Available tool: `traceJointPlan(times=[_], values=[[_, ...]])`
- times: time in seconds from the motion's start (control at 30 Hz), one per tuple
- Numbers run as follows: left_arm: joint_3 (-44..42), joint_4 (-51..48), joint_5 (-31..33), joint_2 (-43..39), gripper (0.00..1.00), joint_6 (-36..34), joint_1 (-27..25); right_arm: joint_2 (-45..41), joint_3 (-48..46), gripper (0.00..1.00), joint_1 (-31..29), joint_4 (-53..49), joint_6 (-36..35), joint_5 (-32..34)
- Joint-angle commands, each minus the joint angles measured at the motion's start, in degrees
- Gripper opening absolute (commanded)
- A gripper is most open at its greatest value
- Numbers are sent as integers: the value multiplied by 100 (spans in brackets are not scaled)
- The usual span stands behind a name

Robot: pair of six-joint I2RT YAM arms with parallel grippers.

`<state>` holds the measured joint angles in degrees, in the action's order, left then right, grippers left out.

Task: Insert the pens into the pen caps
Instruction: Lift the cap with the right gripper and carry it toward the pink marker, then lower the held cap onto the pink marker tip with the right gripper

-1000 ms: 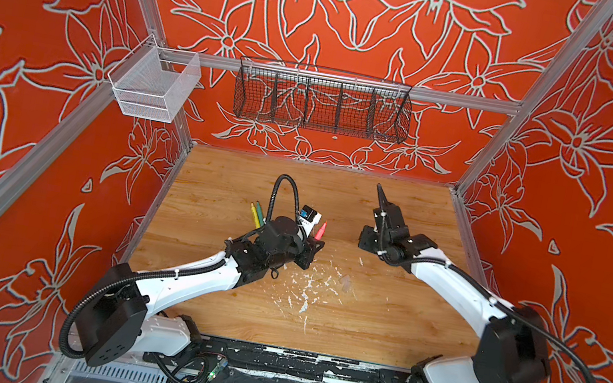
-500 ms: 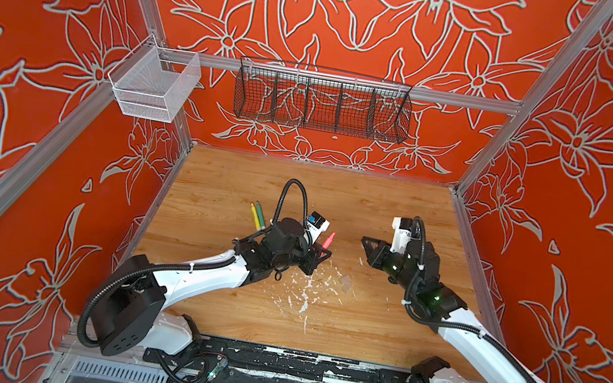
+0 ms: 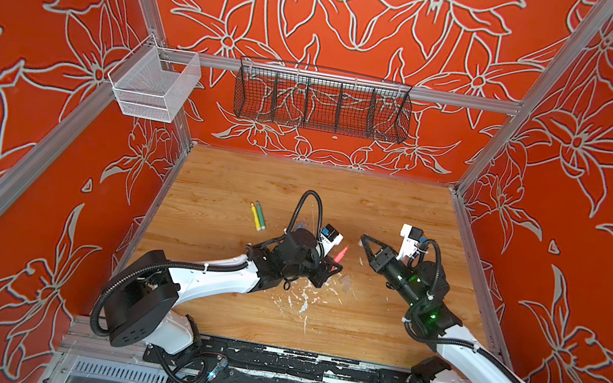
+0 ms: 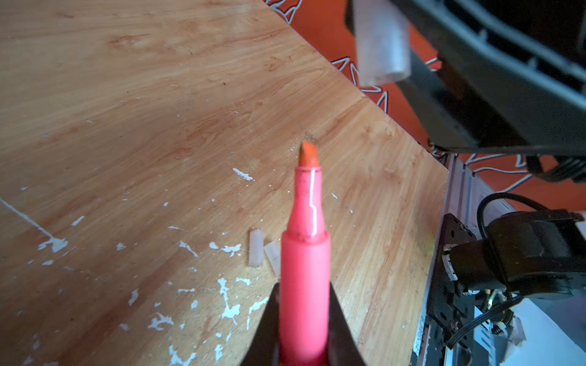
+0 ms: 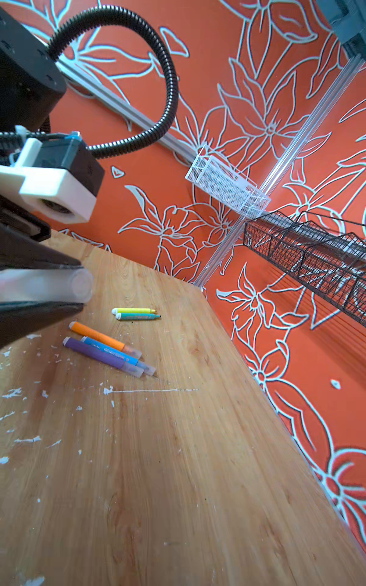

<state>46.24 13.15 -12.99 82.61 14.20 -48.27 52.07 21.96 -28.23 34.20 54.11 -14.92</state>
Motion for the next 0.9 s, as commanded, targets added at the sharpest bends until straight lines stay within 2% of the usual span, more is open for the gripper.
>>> traceJointPlan(times=[0.0,0.43,0.87], values=[[179,144,216,78,0,-101,-103,49,-47,0,-77,623,329,-201],[185,50,337,-2,0,-180,-111,719,-8,0,-286,955,390,-236],[197,-91,684,-105,0,-225,-112,805,-2,0,-376,900,302,-196]])
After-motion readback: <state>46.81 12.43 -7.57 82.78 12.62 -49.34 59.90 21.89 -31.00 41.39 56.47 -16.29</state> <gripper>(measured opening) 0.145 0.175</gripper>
